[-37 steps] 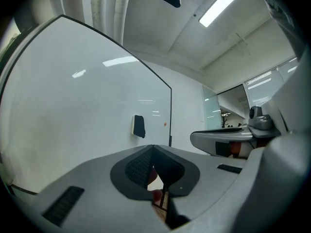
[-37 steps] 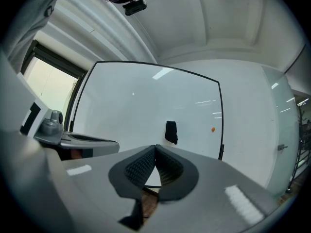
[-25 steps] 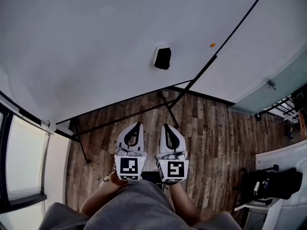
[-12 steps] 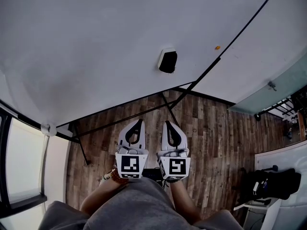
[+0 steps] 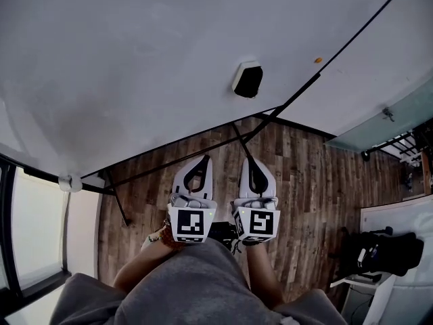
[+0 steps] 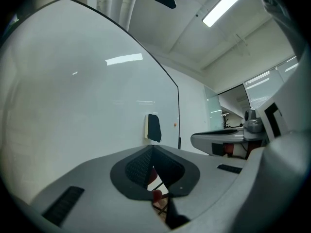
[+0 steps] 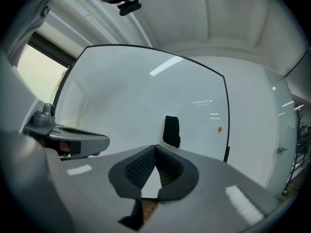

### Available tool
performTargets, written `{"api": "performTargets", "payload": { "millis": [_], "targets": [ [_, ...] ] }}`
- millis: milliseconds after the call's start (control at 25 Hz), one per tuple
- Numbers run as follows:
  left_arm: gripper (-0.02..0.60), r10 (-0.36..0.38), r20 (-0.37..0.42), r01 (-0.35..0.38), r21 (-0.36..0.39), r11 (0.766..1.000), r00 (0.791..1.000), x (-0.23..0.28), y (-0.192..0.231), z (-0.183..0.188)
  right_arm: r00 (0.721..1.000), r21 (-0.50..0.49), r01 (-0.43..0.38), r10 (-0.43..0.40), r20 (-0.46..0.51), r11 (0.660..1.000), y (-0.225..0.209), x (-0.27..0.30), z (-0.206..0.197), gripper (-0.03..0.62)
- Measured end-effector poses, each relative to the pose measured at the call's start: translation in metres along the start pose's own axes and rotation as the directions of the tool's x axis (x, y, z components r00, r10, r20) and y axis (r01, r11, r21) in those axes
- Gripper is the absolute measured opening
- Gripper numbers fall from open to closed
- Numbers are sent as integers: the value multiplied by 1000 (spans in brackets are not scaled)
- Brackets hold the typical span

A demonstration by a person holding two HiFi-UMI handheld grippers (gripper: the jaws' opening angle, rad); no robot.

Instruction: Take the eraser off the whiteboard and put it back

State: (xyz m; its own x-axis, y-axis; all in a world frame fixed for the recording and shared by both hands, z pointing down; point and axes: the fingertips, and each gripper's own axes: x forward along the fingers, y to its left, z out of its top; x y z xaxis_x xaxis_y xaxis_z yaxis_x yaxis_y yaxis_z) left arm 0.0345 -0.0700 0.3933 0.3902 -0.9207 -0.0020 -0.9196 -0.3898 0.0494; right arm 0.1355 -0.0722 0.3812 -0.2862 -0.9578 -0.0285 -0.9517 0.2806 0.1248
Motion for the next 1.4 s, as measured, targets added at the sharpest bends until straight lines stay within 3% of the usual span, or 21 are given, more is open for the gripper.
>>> {"api": "performTargets", "payload": {
  "millis": [200, 480, 600, 720, 1280, 1400],
  "targets": [
    [6, -31, 32, 31, -4, 1000, 999, 9, 8, 4, 999, -13, 45, -45, -2, 999, -12, 16, -4, 11],
    [8, -20, 69, 22, -30, 999, 997, 25, 9, 5, 1000, -45, -3, 3, 6, 999, -18, 39, -3, 11],
    [6, -7, 50, 9, -39, 999, 999, 37, 10, -1, 999, -74, -36, 38, 18, 997, -21, 47, 3, 11],
    [6, -8, 61, 8, -5, 1000, 998, 45, 12, 7, 999, -61, -22, 24, 33, 998, -36, 50, 5, 11],
    [6, 8, 32, -8, 6, 1000, 999, 55, 26, -4, 999, -60, -27, 30, 40, 998, -43, 78, 9, 12],
    [6, 12, 29, -12, -4, 1000, 1000, 57, 31, -4, 999, -61, -31, 34, 39, 998, -43, 84, 9, 37]
  ]
}}
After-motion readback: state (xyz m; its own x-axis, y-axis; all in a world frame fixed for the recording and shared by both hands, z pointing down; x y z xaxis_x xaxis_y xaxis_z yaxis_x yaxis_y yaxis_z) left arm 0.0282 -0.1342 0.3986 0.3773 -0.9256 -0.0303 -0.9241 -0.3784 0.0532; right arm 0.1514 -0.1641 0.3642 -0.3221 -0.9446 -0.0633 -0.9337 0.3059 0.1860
